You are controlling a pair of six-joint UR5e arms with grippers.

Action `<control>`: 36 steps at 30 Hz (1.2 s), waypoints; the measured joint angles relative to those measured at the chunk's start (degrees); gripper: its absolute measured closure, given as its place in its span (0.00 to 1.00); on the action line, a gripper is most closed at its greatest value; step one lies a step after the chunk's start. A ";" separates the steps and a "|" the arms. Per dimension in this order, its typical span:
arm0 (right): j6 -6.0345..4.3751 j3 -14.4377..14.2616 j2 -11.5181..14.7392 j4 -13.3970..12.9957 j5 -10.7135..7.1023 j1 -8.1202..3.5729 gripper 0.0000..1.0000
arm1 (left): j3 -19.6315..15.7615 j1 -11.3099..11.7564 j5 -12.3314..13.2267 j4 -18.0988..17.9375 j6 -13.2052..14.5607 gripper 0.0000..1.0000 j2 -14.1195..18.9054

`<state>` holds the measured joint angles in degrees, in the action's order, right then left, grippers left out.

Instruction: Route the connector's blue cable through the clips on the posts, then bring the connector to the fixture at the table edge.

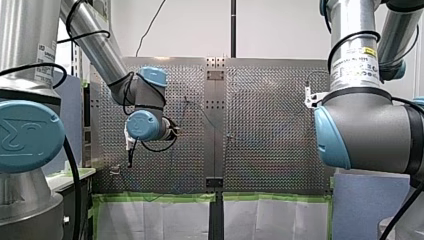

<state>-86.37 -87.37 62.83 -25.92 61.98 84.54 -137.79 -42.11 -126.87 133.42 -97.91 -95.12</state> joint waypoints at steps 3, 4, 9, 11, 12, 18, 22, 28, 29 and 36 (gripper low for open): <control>0.03 0.09 -0.01 0.04 -0.06 0.05 0.74 | 0.00 0.00 0.00 -0.03 0.02 0.00 0.00; 0.03 0.14 -0.02 0.08 -0.08 0.05 0.74 | 0.00 0.00 0.00 -0.02 0.05 0.00 0.00; 0.03 0.23 -0.03 0.18 -0.09 -0.03 0.74 | 0.00 -0.01 0.00 0.00 0.15 0.00 0.00; -0.02 0.27 -0.04 0.21 -0.09 -0.12 0.74 | 0.00 -0.01 0.00 -0.02 0.17 0.00 0.00; -0.04 0.28 -0.04 0.21 -0.10 -0.14 0.74 | 0.00 -0.01 0.00 -0.02 0.17 0.00 0.00; -0.19 0.30 -0.09 0.16 -0.09 -0.23 0.74 | 0.00 -0.01 0.00 0.01 0.18 0.00 0.00; -0.34 0.30 -0.10 0.02 -0.09 -0.20 0.74 | 0.00 -0.01 0.00 0.01 0.18 0.00 0.00; -0.91 0.36 -0.25 -0.50 -0.20 0.01 0.74 | 0.00 -0.10 0.00 0.01 0.18 0.00 0.00; -0.98 0.37 -0.26 -0.55 -0.25 0.02 0.74 | 0.00 -0.12 0.00 0.01 0.18 0.00 0.00; -1.49 0.41 -0.38 -0.84 -0.51 0.07 0.74 | 0.00 -0.26 0.00 0.09 0.18 0.00 0.00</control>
<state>-87.86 -86.95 62.45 -26.75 61.47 84.61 -137.79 -42.37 -126.87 133.51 -97.73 -95.12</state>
